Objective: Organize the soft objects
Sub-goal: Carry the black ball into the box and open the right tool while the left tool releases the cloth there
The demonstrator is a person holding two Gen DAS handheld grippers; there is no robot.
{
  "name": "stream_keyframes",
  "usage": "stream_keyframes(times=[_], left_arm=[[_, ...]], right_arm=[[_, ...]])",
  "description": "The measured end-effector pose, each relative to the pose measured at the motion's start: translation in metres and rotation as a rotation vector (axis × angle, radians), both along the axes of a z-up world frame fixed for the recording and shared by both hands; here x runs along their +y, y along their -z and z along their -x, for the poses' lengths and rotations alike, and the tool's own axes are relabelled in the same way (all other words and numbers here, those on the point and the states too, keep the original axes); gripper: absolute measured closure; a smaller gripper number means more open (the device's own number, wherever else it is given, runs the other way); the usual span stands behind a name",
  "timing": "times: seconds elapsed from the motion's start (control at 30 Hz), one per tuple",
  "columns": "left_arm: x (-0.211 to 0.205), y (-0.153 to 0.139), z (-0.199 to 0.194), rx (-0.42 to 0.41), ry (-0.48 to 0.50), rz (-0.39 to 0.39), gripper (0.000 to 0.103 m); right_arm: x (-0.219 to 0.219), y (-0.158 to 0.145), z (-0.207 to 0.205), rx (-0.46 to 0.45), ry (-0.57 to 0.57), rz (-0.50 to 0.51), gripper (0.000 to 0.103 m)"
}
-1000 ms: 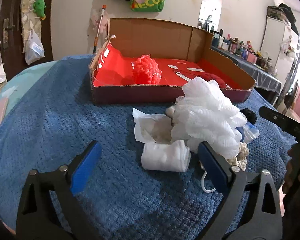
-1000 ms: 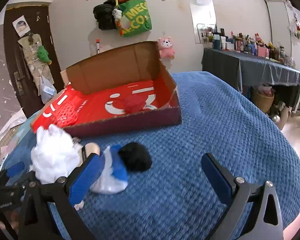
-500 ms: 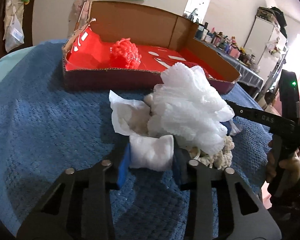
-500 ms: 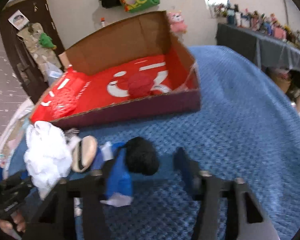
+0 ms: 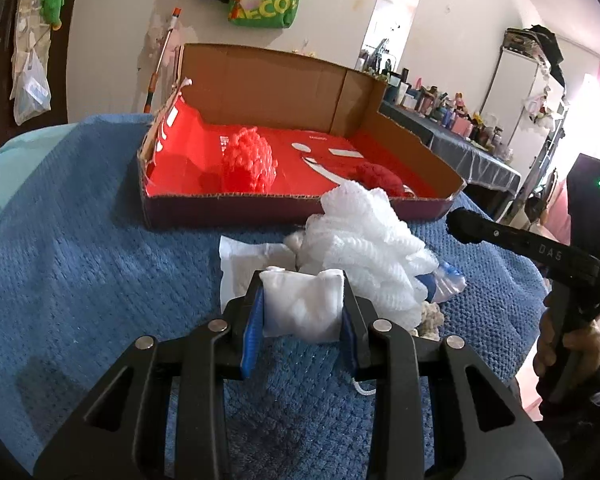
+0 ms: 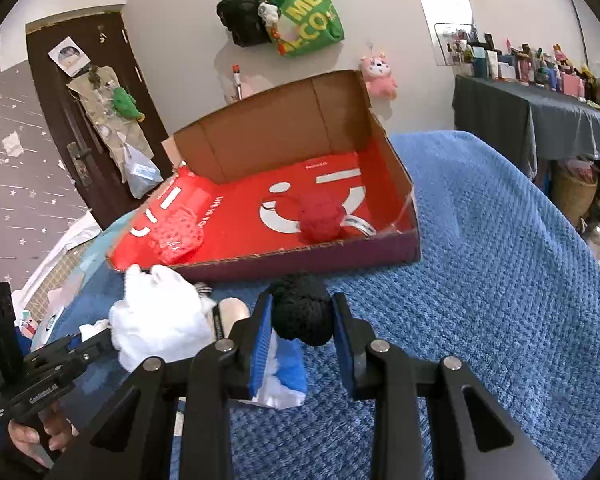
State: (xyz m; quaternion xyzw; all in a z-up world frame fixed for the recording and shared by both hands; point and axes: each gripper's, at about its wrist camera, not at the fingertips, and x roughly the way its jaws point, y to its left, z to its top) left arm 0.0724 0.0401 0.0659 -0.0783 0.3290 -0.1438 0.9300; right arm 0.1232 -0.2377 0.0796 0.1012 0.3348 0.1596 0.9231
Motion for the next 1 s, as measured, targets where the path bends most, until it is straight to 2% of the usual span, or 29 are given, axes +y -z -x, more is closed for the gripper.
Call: stream_keyframes(times=[0.3, 0.47, 0.73, 1.0], left_arm=[[-0.001, -0.016, -0.002, -0.043, 0.001, -0.019, 0.072], [-0.007, -0.028, -0.014, -0.065, 0.036, -0.031, 0.072], [-0.024, -0.046, -0.069, -0.063, 0.132, -0.07, 0.072], [-0.054, -0.05, -0.133, -0.007, 0.263, -0.183, 0.072]], right_arm=[[0.004, 0.0, 0.0, -0.003, -0.014, -0.011, 0.072], [0.008, -0.005, -0.003, -0.016, -0.037, -0.004, 0.072], [0.025, -0.022, -0.034, -0.045, -0.102, 0.02, 0.072], [0.047, -0.022, -0.081, -0.036, -0.198, 0.101, 0.071]])
